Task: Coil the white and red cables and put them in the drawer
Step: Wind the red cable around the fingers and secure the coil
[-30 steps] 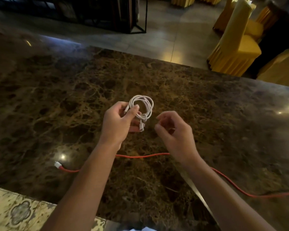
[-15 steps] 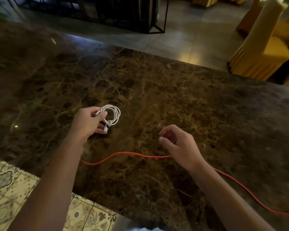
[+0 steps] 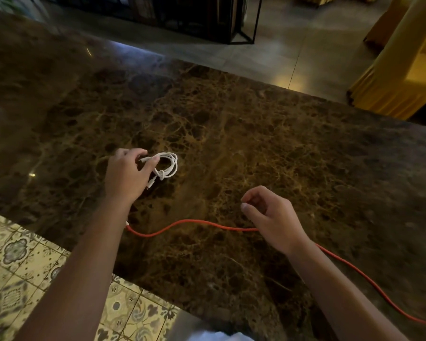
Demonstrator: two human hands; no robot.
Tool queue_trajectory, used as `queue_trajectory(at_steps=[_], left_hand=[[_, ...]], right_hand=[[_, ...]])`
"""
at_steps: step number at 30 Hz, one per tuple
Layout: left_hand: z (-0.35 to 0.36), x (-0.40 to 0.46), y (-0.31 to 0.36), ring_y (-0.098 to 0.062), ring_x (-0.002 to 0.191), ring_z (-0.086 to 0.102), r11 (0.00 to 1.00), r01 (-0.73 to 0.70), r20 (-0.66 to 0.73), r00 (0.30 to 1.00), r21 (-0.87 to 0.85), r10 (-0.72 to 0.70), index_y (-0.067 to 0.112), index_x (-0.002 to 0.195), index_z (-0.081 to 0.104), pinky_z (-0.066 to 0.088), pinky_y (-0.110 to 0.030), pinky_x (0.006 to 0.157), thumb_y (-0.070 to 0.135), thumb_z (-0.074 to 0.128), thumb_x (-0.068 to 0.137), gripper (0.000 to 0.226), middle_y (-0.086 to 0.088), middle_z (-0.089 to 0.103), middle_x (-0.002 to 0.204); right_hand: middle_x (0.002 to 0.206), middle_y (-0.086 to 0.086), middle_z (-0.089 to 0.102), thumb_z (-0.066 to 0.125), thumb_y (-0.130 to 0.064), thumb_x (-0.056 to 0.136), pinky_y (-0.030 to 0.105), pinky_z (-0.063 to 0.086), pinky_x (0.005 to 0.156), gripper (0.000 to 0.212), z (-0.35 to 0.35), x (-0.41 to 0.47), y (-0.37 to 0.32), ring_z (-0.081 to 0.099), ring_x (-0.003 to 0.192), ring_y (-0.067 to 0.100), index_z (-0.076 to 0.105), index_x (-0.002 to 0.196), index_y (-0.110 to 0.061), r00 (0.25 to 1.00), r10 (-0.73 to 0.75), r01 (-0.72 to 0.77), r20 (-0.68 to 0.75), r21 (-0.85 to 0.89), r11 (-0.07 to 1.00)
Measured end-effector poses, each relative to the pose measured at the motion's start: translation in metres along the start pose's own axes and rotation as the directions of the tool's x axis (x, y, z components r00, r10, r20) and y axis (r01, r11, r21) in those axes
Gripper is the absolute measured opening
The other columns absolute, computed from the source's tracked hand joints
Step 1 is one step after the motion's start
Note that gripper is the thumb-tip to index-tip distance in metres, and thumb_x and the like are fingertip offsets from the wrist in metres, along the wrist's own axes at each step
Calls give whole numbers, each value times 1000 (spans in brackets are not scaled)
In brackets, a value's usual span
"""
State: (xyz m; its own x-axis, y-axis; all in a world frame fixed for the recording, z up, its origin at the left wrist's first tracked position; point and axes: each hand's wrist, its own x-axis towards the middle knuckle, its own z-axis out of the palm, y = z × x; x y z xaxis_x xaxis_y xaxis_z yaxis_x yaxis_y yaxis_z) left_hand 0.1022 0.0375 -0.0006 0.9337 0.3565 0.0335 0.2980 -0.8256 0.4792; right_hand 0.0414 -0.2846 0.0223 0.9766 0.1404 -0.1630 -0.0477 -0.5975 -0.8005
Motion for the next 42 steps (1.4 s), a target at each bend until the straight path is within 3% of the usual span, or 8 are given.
queue_trajectory(at_steps=[10,15,18,24,28,32,37,42], left_hand=[[-12,-16,11,-29,124,57,975,-154,-212,970,-157,119,9,120,70,50,-42,102,29,57,102,29,-12,63,130],[-4,-48,37,-24,118,60,907,-345,-235,928,-240,291,10,113,72,43,-22,101,16,62,100,18,-9,68,122],[1,-67,57,-16,120,59,837,-452,-193,891,-308,410,13,114,73,46,-27,105,20,64,101,17,-3,69,123],[19,-88,83,-6,133,54,745,-397,224,784,-537,579,26,129,67,51,-38,108,70,58,91,59,11,59,139],[31,-100,104,-4,98,71,759,-334,273,790,-559,549,30,131,62,57,-26,89,42,65,98,35,13,74,100],[40,-107,112,-5,82,74,767,-338,291,782,-546,551,25,127,67,60,-27,82,26,57,105,23,12,72,72],[38,-111,126,-15,82,76,672,-101,390,747,-734,538,19,115,74,61,-28,83,19,53,107,22,-1,76,79],[44,-124,146,-13,55,50,632,33,462,713,-774,528,17,107,73,43,-21,55,18,46,110,27,2,57,60]], right_hand=[[130,-10,56,67,-59,92,30,49,100,45,18,-1,-14,50,119,12,65,130,-35,964,-121,222,237,-466,857],[131,-9,54,64,-52,96,34,44,106,23,22,-4,-16,47,122,13,70,110,-34,948,-133,276,289,-538,796],[110,-10,61,65,-45,98,30,50,90,14,14,-5,-16,57,102,9,66,102,-32,945,-153,268,289,-419,867],[76,-4,65,72,-21,97,24,47,57,10,-31,-12,-21,58,63,8,62,96,-23,977,-203,203,66,8,979],[72,3,60,70,-22,96,33,42,52,12,-62,-19,-21,52,60,16,64,96,-12,966,-233,257,-116,287,923],[66,-5,52,65,-11,99,20,34,47,7,-99,-28,-15,41,53,9,61,92,-11,929,-115,295,-351,519,802],[68,-3,60,71,-20,97,28,40,53,10,-117,-24,16,49,58,12,65,89,-19,863,51,143,-502,340,930],[107,-8,69,75,-27,93,24,49,83,20,-112,-28,36,64,94,7,69,112,-25,830,74,-59,-553,45,997]])
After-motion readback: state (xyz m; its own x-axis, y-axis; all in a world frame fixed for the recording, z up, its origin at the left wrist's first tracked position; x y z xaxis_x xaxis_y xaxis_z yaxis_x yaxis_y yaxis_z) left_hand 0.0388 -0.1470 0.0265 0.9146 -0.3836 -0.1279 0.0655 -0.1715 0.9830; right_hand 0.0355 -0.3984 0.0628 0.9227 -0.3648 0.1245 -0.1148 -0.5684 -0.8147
